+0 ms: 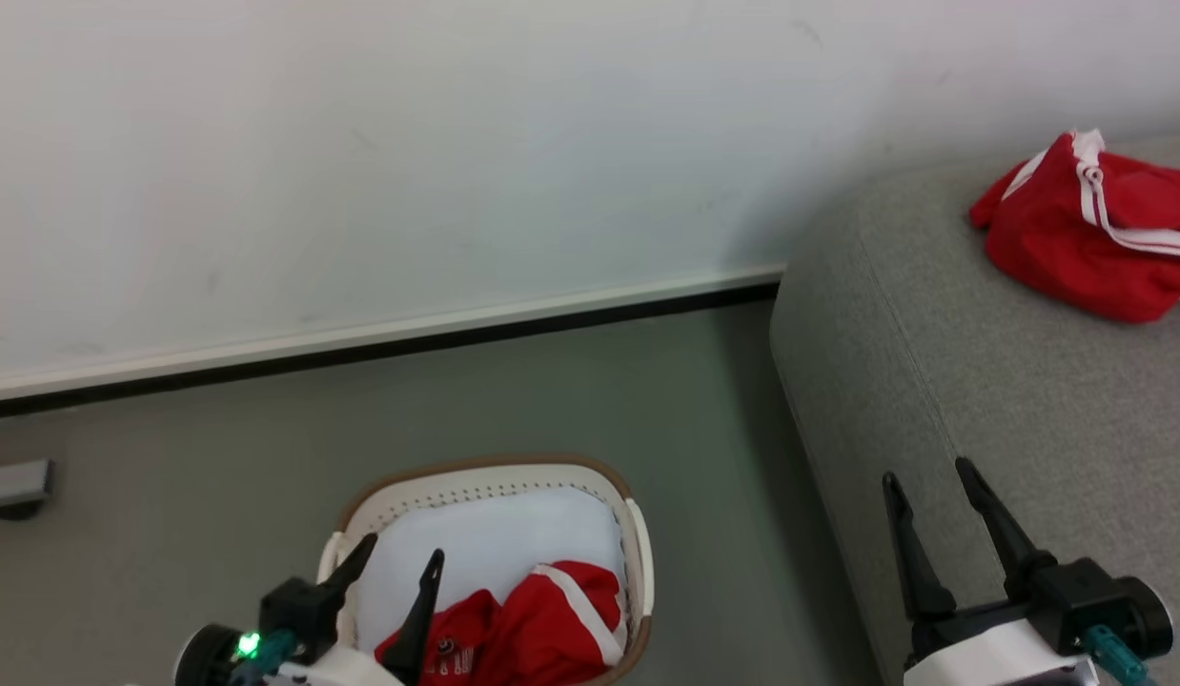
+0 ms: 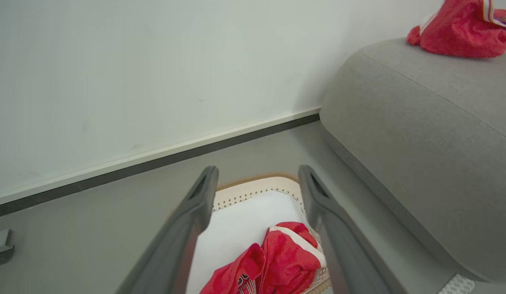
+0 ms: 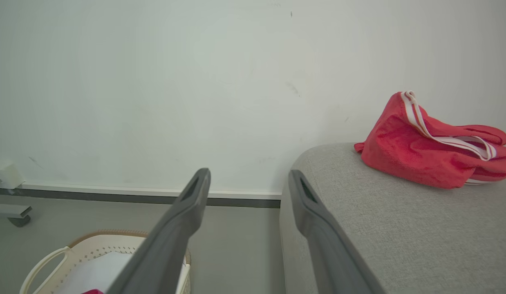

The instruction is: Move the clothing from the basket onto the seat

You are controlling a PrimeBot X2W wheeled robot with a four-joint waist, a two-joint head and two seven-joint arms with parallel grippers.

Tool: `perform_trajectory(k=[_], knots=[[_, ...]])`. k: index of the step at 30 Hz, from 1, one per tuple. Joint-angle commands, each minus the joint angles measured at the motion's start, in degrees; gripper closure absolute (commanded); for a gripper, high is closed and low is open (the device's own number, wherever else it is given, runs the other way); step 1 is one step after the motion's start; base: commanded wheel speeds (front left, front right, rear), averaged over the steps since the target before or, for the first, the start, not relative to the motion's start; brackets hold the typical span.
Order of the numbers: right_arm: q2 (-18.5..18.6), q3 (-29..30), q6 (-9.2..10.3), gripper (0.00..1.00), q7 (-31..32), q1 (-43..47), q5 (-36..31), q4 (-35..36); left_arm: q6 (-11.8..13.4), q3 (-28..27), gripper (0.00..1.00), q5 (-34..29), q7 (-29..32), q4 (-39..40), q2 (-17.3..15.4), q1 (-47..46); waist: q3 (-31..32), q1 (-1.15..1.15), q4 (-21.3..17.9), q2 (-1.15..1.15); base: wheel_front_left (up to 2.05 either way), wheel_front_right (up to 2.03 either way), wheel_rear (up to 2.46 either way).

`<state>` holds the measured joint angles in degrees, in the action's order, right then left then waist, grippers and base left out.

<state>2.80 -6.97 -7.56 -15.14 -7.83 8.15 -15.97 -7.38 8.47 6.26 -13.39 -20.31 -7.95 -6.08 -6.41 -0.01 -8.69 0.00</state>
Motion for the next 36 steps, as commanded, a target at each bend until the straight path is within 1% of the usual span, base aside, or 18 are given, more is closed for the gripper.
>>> perform_trajectory(k=[1, 6, 10, 13, 16, 22, 26, 36], knots=[[0.1, 0.2, 0.14, 0.0, 0.0, -1.3, 0.4, 0.8, -0.1, 2.0, 0.0, -1.1, 1.3, -2.0, -1.5, -2.6, -5.0, 0.01, -3.7, 0.0, 0.0, 0.0, 0.0], [0.1, -0.1, 0.14, 0.0, 0.0, -4.3, 1.8, 3.6, 0.0, 9.0, 0.0, 1.3, 8.1, -11.4, -6.5, -10.9, -11.2, 0.01, -8.0, 0.0, 0.0, 0.0, 0.0], [0.1, -0.2, 0.14, 0.0, 0.0, -5.9, 3.3, 5.8, 0.0, 13.8, 0.0, 3.7, 12.7, -17.0, -10.4, -15.7, -15.6, 0.01, -11.1, 0.0, 0.0, 0.0, 0.0], [0.1, -0.1, 0.14, 0.0, 0.0, -6.8, 4.2, 7.1, 0.0, 16.6, 0.0, 5.1, 14.7, -20.4, -12.6, -18.5, -18.2, 0.01, -13.0, 0.0, 0.0, 0.0, 0.0], [0.1, 0.2, 0.14, 0.0, 0.0, -7.2, 5.2, 8.1, 0.0, 18.0, 0.0, 6.7, 15.4, -23.7, -14.2, -20.5, -20.1, 0.01, -14.2, 0.0, 0.0, 0.0, 0.0], [0.1, 0.2, 0.14, 0.0, 0.0, -7.7, 6.4, 9.0, 0.0, 21.4, 0.0, 8.1, 17.0, -29.4, -16.0, -23.8, -22.7, 0.01, -15.0, 0.0, 0.0, 0.0, 0.0], [0.1, 0.2, 0.14, 0.0, 0.0, -8.2, 6.7, 9.5, 0.0, 23.4, 0.0, 8.8, 16.9, -31.9, -16.9, -25.5, -24.3, 0.01, -15.0, 0.0, 0.0, 0.0, 0.0], [0.1, -0.3, 0.15, 0.0, 0.0, -9.8, 7.0, 10.9, 0.0, 27.1, 0.0, 9.1, 16.3, -35.6, -18.5, -31.1, -30.5, 0.01, -14.5, 0.0, 0.0, 0.0, 0.0]])
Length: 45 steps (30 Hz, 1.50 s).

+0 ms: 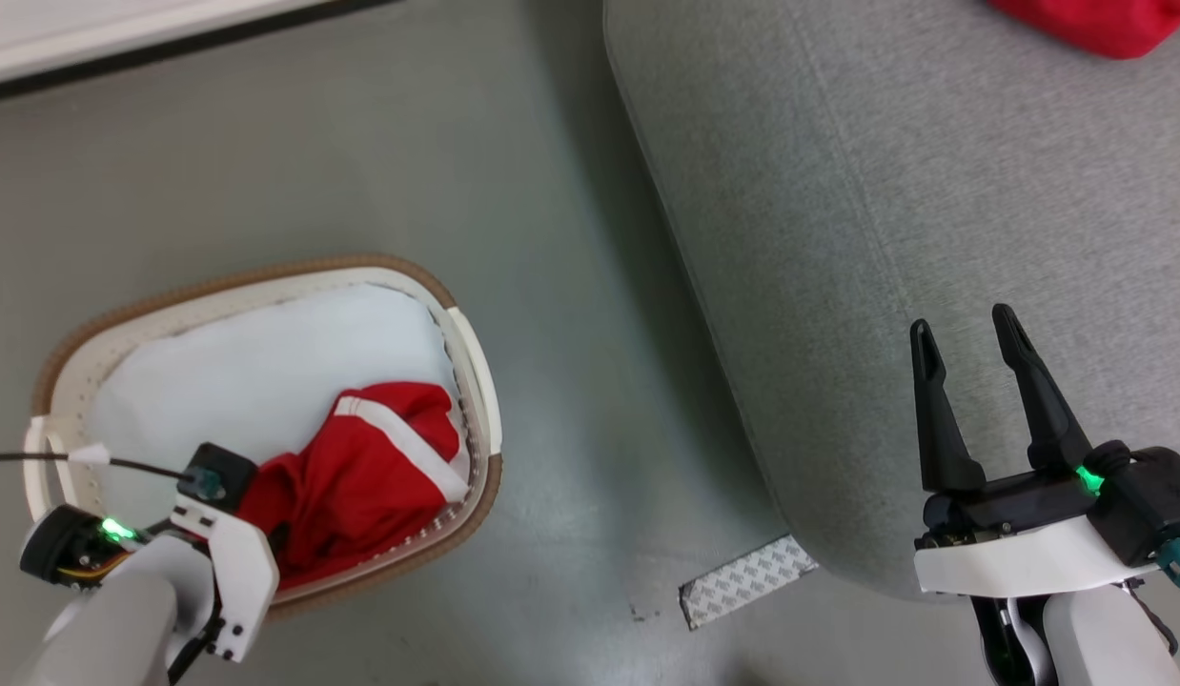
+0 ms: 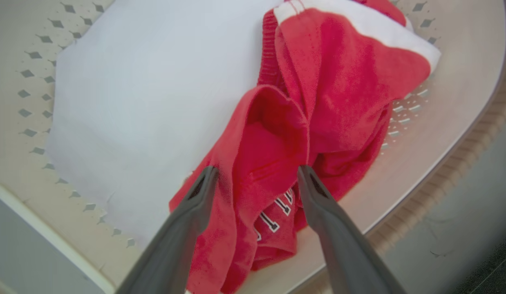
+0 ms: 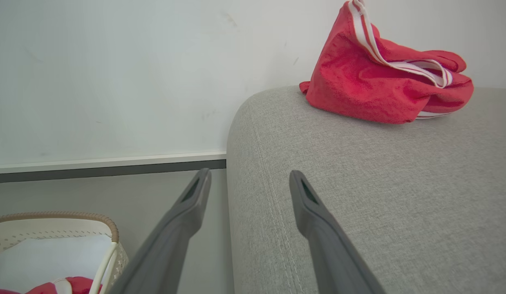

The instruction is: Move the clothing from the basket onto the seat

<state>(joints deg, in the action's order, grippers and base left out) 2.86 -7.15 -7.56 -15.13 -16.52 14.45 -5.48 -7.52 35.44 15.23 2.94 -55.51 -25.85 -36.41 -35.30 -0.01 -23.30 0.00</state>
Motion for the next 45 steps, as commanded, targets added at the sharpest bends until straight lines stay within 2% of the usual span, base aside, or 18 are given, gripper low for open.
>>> perform_trajectory(k=[1, 9, 10, 11, 12, 13, 19, 25, 35, 40, 45], knots=[[0.0, -0.1, 0.15, 0.0, 0.0, -1.2, 0.7, 0.5, 0.1, 0.7, 0.0, 0.3, 0.2, -0.7, -0.7, -1.3, -2.3, 0.01, 0.1, 0.0, 0.0, 0.0, 0.0], [0.0, 0.5, 0.15, 0.0, 0.0, -1.7, 1.2, 1.5, 0.1, 3.2, 0.0, 0.4, -0.5, -2.7, -1.6, -5.8, -7.3, 0.01, 0.2, 0.0, 0.0, 0.0, 0.0], [0.0, 0.7, 0.15, 0.0, 0.0, -1.6, 1.2, 1.6, 0.1, 3.4, 0.16, 0.4, -0.7, -2.9, -1.5, -6.3, -7.6, 0.01, 0.3, 0.0, 0.0, 0.0, 0.0], [0.0, 0.8, 0.15, 0.0, 0.0, -1.5, 1.1, 1.6, 0.1, 3.8, 0.58, 0.5, -1.1, -3.1, -1.2, -6.5, -7.8, 0.01, 0.4, 0.0, 0.0, 0.0, 0.0], [0.0, 0.9, 0.15, 0.0, 0.0, -1.4, 1.1, 1.7, 0.1, 4.3, 0.95, 0.6, -1.3, -3.4, -1.0, -6.8, -8.0, 0.01, 0.5, 0.0, 0.0, 0.0, 0.0], [0.0, 1.0, 0.15, 0.0, 0.0, -1.3, 1.1, 1.7, 0.1, 5.0, 1.0, 0.8, -1.4, -3.6, -0.7, -6.7, -8.1, 0.01, 0.5, 0.0, 0.0, 0.0, 0.0], [0.0, 1.0, 0.15, 0.0, 0.0, -2.3, 1.3, 1.1, 0.1, 8.0, 1.0, 3.1, -2.7, -4.1, 0.4, -7.2, -7.6, 0.01, 1.1, 0.0, 0.0, 0.0, 0.0], [0.1, 1.4, 0.15, 0.0, 0.0, -1.9, 0.4, -0.1, 0.1, 9.7, 1.0, 6.6, -5.8, -2.5, 1.6, -5.3, -2.4, 0.01, 3.1, 0.0, 0.0, 0.0, 0.0], [0.1, 2.6, 0.15, 0.0, 0.0, 2.0, -1.7, -3.5, 0.3, 9.6, 1.0, 11.6, -13.1, 3.5, 3.8, -0.7, 14.0, 0.01, 8.7, 0.0, 0.0, 0.0, 0.0], [0.1, 2.5, 0.15, 0.0, 0.0, 4.2, -2.9, -4.9, 2.2, 8.6, 1.0, 13.0, -14.7, 10.2, 4.5, 1.4, 20.5, 0.01, 11.3, 0.0, 0.0, 0.0, 0.0], [0.1, 2.4, 0.15, 0.0, 0.0, 6.3, -3.7, -6.0, 5.8, 7.5, 1.0, 13.6, -15.7, 19.4, 4.2, 4.6, 25.5, 0.01, 13.3, 0.0, 0.0, 0.0, 0.0]])
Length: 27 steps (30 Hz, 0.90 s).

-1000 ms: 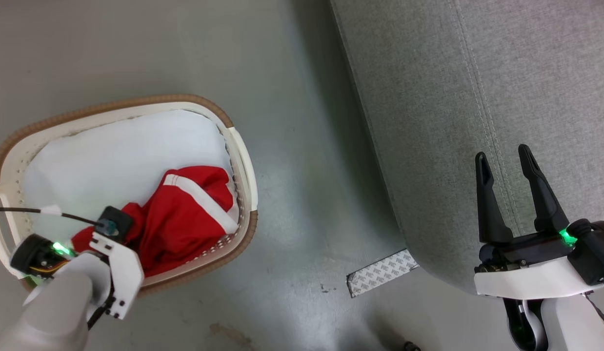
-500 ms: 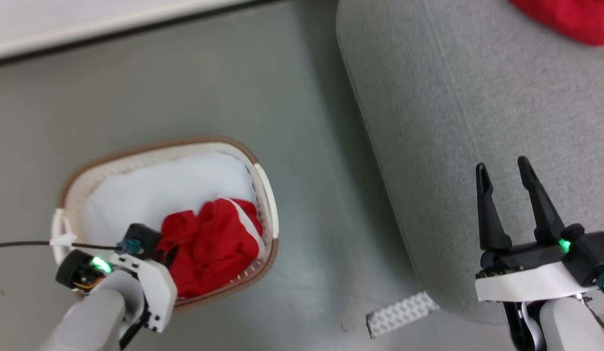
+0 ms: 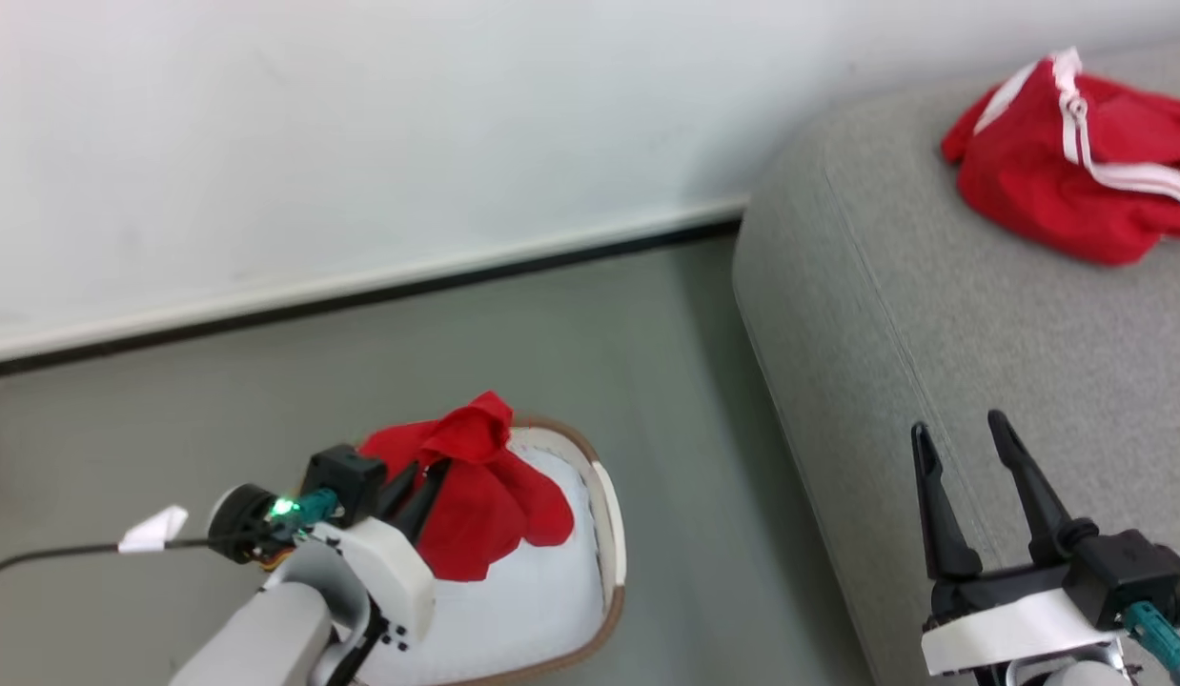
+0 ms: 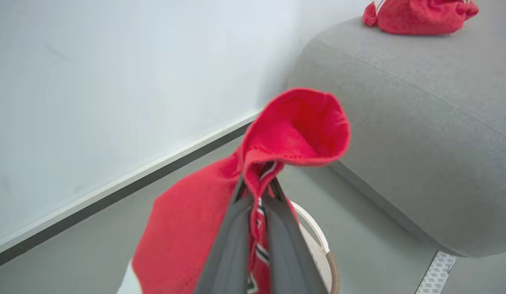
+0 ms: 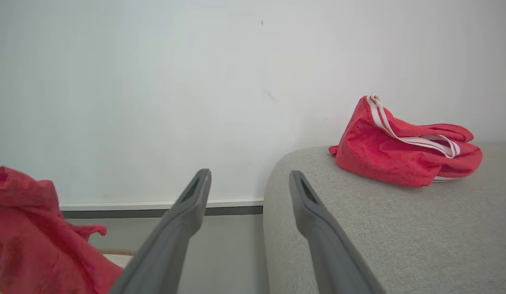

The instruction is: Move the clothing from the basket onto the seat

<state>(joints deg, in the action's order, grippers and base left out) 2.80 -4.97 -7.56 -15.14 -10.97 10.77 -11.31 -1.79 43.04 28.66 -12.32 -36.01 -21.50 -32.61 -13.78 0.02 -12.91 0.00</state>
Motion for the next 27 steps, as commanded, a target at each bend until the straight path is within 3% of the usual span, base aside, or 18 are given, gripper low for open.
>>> perform_trajectory(k=[1, 16, 27], knots=[[0.2, 0.1, 0.15, 0.0, 0.0, 1.1, -0.1, -0.4, 0.9, -0.3, 1.0, 0.2, -0.5, 2.1, -0.5, 1.6, 4.9, -0.02, 3.2, 0.0, 0.0, 0.0, 0.0], [0.2, -1.0, 0.15, 0.0, 0.0, 8.0, -0.5, -3.0, 13.1, -4.6, 1.0, 3.1, 0.0, 30.1, -6.1, 16.4, 15.9, -0.02, 5.8, 0.0, 0.0, 0.0, 0.0], [0.1, -3.6, 0.15, 0.0, 0.0, 8.6, -0.3, -3.3, 16.6, -5.5, 1.0, 3.7, 2.9, 38.6, -9.9, 21.6, 17.1, -0.02, 6.7, 0.0, 0.0, 0.0, 0.0]])
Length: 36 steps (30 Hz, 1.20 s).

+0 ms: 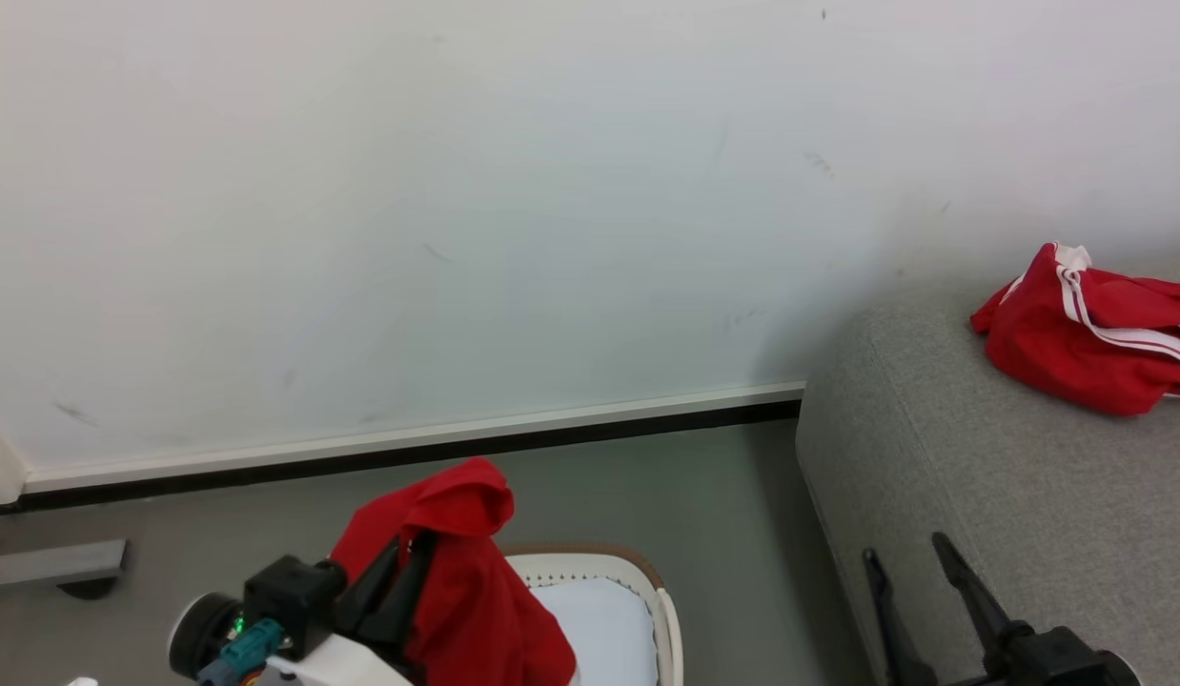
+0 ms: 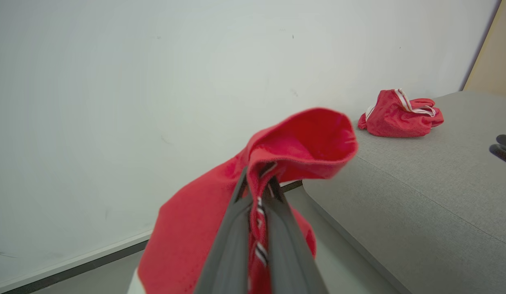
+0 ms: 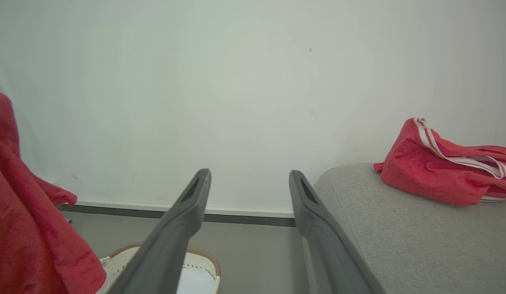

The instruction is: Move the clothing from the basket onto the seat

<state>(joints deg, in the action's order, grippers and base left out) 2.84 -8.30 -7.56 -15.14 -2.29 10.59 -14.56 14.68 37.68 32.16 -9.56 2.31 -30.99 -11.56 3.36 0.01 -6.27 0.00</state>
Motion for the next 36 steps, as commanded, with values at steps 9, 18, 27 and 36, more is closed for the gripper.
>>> perform_trajectory(k=[9, 18, 27, 36], knots=[[0.1, -14.9, 0.15, 0.0, 0.0, -5.2, -0.1, -1.5, 0.0, 0.6, 1.0, -0.7, 1.3, 3.1, -1.1, -1.1, -0.3, -0.01, 0.2, 0.0, 0.0, 0.0, 0.0], [2.5, -31.5, 0.15, 0.0, 0.0, -14.1, 5.5, -2.8, -2.2, 3.2, 1.0, -1.6, 2.9, 5.5, 1.3, -4.7, -0.4, -0.01, 0.9, 0.0, 0.0, 0.0, 0.0], [2.4, -38.3, 0.15, 0.0, 0.0, -19.6, 9.1, -5.9, -6.0, 8.0, 1.0, -0.6, 4.6, 7.8, 5.0, -6.9, -0.5, -0.01, 1.4, 0.0, 0.0, 0.0, 0.0], [2.1, -38.7, 0.15, 1.0, 0.0, -20.9, 13.6, -8.6, -6.3, 9.0, 0.83, 0.1, 4.8, 5.7, 5.9, -6.4, -0.6, -0.01, 1.6, 0.0, 0.0, 0.0, 0.0]])
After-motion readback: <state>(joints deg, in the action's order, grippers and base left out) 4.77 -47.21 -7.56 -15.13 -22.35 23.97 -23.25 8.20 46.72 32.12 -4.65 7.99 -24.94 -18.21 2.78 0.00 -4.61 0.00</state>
